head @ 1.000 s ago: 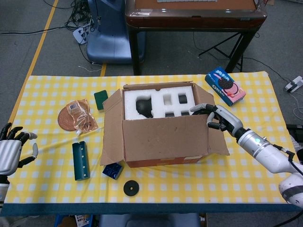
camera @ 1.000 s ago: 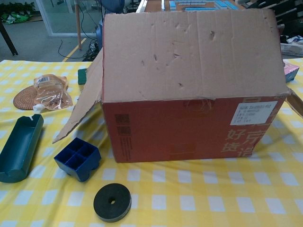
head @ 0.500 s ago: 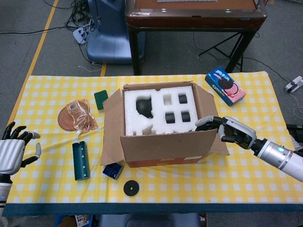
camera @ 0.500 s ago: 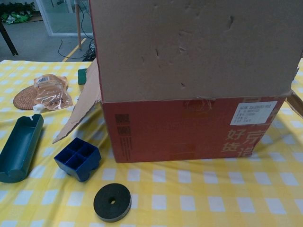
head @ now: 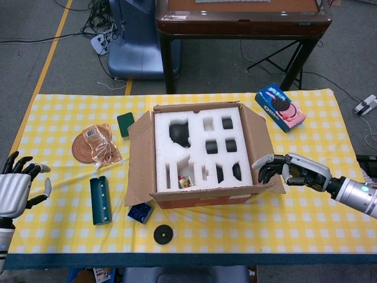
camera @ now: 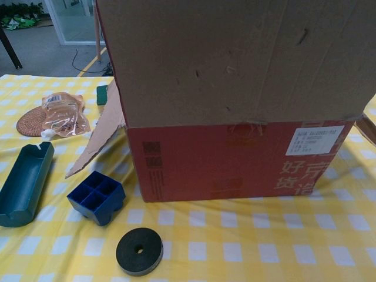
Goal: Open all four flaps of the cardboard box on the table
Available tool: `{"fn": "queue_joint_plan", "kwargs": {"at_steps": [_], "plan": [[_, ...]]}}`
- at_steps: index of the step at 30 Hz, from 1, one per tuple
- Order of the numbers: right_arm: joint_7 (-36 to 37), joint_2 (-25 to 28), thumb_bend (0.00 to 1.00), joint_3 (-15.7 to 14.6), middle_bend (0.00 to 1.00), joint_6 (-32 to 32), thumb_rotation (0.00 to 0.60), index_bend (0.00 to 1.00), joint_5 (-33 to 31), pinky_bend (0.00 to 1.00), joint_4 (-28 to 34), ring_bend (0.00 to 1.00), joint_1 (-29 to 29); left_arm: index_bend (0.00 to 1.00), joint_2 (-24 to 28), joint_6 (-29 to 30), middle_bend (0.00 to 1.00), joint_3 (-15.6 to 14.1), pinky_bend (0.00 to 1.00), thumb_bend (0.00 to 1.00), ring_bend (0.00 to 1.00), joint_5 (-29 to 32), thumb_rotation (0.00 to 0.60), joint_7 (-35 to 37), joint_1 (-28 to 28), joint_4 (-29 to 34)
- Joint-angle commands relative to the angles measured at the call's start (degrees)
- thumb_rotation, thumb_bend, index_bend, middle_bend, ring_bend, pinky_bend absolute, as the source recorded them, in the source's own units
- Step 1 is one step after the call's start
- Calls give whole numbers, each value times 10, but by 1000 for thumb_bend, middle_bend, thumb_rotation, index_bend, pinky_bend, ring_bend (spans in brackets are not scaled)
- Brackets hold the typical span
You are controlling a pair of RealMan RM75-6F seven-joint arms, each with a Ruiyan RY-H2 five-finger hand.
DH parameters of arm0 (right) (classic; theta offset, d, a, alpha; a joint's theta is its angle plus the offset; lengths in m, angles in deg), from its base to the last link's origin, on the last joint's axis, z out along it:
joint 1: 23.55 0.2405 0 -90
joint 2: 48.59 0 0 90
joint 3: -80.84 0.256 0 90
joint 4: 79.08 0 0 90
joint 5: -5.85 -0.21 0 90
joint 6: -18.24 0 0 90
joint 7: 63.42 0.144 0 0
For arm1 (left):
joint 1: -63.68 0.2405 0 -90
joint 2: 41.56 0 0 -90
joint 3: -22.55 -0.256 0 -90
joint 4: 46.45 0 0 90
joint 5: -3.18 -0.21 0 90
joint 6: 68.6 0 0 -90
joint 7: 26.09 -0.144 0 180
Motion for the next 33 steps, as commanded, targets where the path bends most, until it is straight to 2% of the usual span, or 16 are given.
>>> {"fn": "queue_joint_plan", "kwargs": {"at_steps": [1, 16, 24, 29, 31, 33], "plan": [[-7, -3, 1000, -14, 440, 0, 600, 285, -5, 337, 4, 414, 12, 466, 0, 0, 392, -1, 0, 561, 176, 0, 224, 1, 1, -1], [-24, -15, 1000, -80, 505, -3, 600, 318, 2, 337, 25, 426, 78, 466, 3, 1, 392, -4, 0, 561, 176, -3, 224, 23, 6, -11], [-51, -12, 1000, -98, 486, -8, 600, 319, -36, 337, 37, 425, 87, 466, 4, 2, 392, -5, 0, 561, 176, -4, 223, 31, 8, -15], [-132, -6, 1000, -89, 405, -27, 600, 319, -95, 337, 64, 368, 70, 466, 2, -1, 392, -4, 0, 561, 176, 0, 221, 33, 7, -20], [-199, -3, 990, -81, 365, -38, 600, 319, -127, 337, 82, 329, 56, 466, 0, -3, 392, -4, 0, 561, 176, 3, 223, 34, 7, -23], [-288, -1, 922, -70, 333, -47, 600, 319, -164, 331, 105, 303, 36, 464, -2, -5, 392, -4, 0, 561, 176, 6, 223, 35, 7, -26]]}}
